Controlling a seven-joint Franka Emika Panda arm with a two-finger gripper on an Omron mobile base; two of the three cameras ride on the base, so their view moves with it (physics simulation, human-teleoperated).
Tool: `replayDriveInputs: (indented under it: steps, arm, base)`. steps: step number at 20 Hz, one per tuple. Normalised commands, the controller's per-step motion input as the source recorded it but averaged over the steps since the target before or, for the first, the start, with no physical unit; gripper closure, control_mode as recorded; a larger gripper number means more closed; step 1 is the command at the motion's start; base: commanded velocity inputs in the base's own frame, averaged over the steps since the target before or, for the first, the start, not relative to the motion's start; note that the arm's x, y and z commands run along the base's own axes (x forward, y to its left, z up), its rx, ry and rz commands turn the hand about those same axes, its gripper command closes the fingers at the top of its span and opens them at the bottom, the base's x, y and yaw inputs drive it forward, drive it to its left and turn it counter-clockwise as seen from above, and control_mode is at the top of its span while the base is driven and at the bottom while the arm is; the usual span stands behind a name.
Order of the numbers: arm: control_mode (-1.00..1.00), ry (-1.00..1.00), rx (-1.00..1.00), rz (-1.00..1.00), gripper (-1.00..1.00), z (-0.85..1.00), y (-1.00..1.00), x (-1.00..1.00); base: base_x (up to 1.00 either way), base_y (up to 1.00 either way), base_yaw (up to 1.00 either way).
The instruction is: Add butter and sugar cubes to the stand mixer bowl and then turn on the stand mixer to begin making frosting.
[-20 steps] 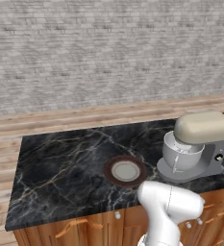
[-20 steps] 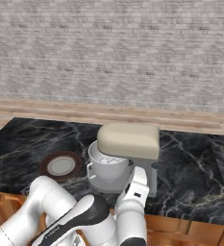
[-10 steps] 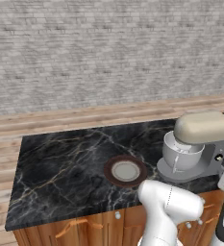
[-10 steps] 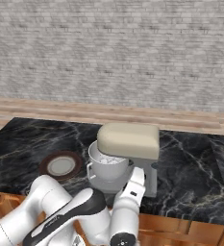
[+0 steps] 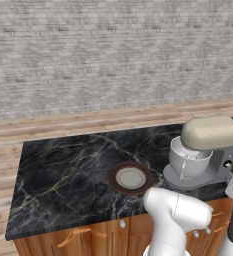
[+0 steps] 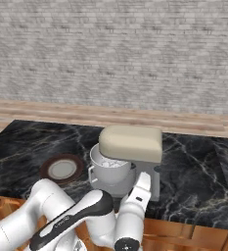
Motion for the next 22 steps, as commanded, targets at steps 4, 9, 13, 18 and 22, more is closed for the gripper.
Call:
replayDriveInputs:
  steps: [4, 9, 13, 18, 22]
  arm:
    - [-1.0, 0.0, 0.0, 0.0, -1.0, -0.03, -0.14, 0.03]
    - [-1.0, 0.0, 0.0, 0.0, -1.0, 0.0, -0.01, 0.08]
    - [-1.0, 0.0, 0.0, -0.01, -1.0, 0.01, 0.03, 0.04]
    - [-1.0, 0.0, 0.0, -0.04, -1.0, 0.0, 0.05, 0.07]
    - [-1.0, 0.0, 0.0, -0.02, -1.0, 0.0, 0.13, 0.16]
  base:
    - [0.0, 0.0, 0.0]
    - [0.0, 0.0, 0.0]
    - [0.0, 0.0, 0.0]
    - [0.0, 0.0, 0.0]
    - [0.0, 0.0, 0.0]
